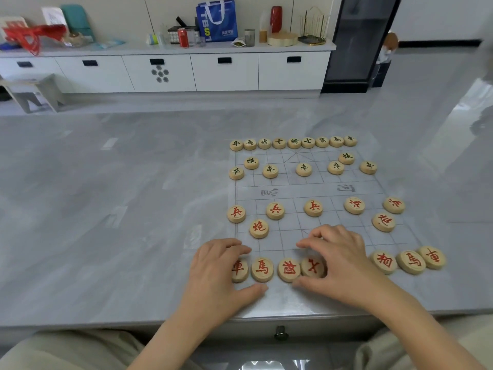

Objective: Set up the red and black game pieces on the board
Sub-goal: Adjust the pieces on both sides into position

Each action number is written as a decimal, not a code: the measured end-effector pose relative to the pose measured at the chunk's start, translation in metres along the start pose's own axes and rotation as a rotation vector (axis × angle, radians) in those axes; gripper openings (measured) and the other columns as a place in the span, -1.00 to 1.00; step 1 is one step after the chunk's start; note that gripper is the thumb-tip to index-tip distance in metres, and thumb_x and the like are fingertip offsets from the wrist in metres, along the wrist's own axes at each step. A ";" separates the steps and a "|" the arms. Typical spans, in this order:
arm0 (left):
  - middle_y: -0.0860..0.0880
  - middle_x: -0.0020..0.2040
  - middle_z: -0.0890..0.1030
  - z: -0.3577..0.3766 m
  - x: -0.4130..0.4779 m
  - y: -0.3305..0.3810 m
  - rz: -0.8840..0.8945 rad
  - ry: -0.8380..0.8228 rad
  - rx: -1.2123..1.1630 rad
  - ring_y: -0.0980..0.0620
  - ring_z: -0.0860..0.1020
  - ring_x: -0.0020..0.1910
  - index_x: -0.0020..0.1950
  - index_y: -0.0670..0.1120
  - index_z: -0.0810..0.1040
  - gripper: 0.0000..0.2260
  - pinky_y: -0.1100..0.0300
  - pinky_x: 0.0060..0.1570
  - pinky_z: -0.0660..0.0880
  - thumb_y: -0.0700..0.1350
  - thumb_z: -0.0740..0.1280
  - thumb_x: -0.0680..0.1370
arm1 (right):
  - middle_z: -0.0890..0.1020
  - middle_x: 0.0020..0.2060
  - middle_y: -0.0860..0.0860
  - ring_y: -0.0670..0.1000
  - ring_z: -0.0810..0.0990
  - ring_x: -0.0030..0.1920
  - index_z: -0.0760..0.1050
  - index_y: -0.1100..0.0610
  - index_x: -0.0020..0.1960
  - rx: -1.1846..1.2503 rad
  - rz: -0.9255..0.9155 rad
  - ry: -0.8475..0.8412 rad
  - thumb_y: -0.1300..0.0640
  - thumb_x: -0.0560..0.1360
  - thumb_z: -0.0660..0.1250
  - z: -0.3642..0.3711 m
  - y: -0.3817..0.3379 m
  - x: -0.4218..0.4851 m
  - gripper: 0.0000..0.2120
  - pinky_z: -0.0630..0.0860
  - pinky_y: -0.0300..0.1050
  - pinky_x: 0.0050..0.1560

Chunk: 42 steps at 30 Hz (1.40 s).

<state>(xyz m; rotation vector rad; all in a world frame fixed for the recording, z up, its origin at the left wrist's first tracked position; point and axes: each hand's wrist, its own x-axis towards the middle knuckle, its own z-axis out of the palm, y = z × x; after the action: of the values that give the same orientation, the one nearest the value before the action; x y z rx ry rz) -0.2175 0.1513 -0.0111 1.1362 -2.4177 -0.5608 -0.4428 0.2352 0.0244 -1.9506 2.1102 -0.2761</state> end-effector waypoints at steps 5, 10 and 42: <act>0.16 0.19 0.48 0.015 0.015 0.027 0.069 -0.030 0.108 0.09 0.35 0.27 0.17 0.13 0.56 -0.37 -0.02 0.41 0.10 0.44 0.22 0.24 | 0.25 0.07 -0.27 -0.17 0.19 0.18 0.34 -0.23 0.25 -0.044 -0.009 -0.022 -0.46 0.19 0.06 0.003 0.010 -0.006 -0.31 0.03 -0.21 0.15; 0.20 0.19 0.47 0.019 0.021 0.044 0.107 -0.087 0.165 0.11 0.31 0.32 0.21 0.16 0.53 -0.40 -0.04 0.45 -0.14 0.42 0.15 0.29 | 0.26 0.07 -0.25 -0.14 0.21 0.18 0.35 -0.21 0.25 -0.051 -0.017 -0.005 -0.42 0.20 0.04 0.002 0.013 -0.007 -0.33 0.04 -0.18 0.10; 0.19 0.31 0.35 0.021 0.021 0.043 0.058 -0.066 0.156 0.13 0.18 0.39 0.21 0.19 0.49 -0.38 0.03 0.47 -0.18 0.43 0.12 0.25 | 0.26 0.09 -0.26 -0.17 0.20 0.17 0.33 -0.25 0.26 0.011 -0.018 0.026 -0.40 0.25 0.13 0.004 0.023 -0.011 -0.39 0.03 -0.19 0.14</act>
<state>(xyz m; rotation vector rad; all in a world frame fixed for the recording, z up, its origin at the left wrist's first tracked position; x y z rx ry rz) -0.2674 0.1635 -0.0023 1.1212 -2.5808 -0.4030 -0.4623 0.2484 0.0145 -1.9708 2.1040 -0.3166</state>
